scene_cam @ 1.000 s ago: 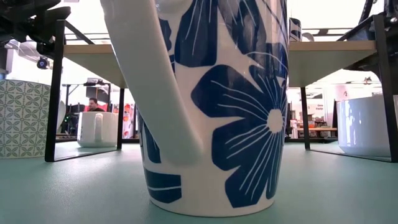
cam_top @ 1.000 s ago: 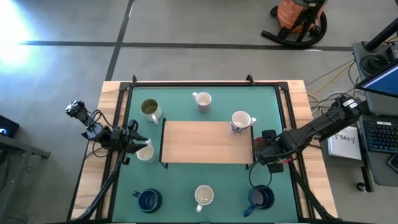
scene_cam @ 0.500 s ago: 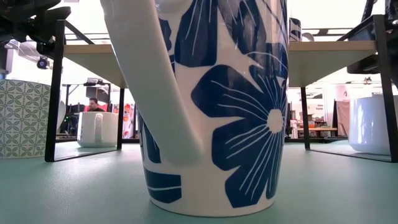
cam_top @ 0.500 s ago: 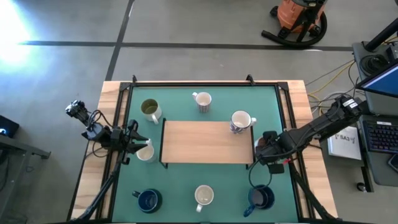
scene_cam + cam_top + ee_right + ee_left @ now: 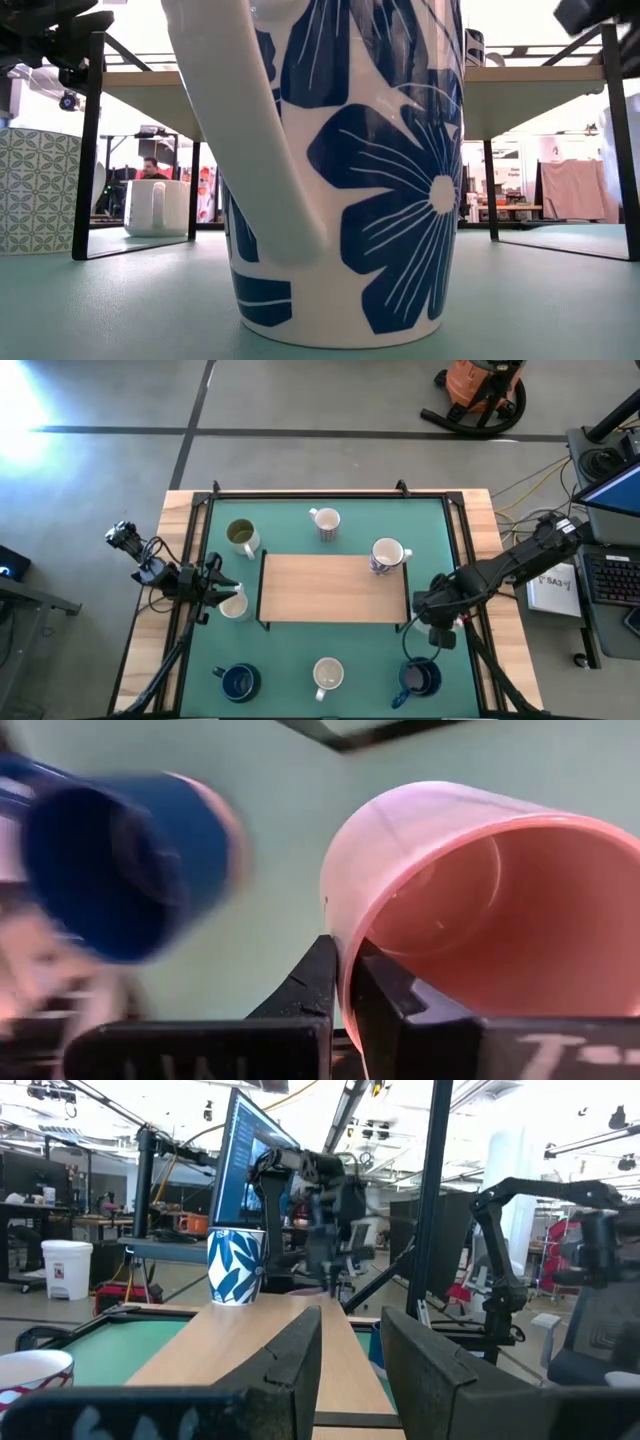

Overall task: Place coffee mugs
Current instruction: Put the white green mug on the shelf

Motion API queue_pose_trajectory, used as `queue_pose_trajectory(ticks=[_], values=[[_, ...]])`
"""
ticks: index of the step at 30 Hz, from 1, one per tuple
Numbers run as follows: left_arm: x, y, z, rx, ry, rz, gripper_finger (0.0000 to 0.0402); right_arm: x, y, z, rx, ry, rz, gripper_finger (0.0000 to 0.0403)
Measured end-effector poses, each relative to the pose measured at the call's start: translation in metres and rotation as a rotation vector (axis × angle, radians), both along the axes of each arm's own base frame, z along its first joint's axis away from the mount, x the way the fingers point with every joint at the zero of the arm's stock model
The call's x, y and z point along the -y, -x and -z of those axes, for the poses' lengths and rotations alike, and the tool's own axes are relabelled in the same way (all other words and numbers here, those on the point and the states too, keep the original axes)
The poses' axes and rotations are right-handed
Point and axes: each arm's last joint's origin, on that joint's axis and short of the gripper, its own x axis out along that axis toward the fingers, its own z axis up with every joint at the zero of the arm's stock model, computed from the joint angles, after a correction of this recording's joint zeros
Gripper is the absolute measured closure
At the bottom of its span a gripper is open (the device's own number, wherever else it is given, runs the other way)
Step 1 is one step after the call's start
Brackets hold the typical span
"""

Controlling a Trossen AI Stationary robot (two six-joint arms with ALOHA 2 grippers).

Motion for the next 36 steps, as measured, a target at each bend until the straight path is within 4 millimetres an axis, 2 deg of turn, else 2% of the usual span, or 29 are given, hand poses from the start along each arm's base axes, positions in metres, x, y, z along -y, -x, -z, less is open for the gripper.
queue_pose_trajectory(ticks=[5,11,17,27,32,36], values=[[0.000,0.000,0.000,0.000,0.000,0.000,0.0312,-0.008,0.002,-0.025,-0.023,-0.067,0.116,0.0391],[0.000,0.000,0.000,0.000,0.000,0.000,0.0312,-0.024,0.008,-0.052,-0.012,-0.138,0.172,0.0391],[0.000,0.000,0.000,-0.001,-0.001,-0.001,0.0312,-0.044,0.005,-0.067,0.014,-0.214,0.218,0.0391],[0.000,0.000,0.000,0.000,0.000,-0.001,0.0312,-0.084,-0.031,-0.094,0.065,-0.214,0.092,0.0391],[0.000,0.000,0.000,0.000,0.000,0.000,0.0312,-0.092,-0.044,-0.105,0.053,-0.096,0.048,0.0391],[0.000,0.000,0.000,-0.001,0.000,0.000,0.0312,-0.099,-0.055,-0.114,0.106,-0.034,0.000,0.0391]])
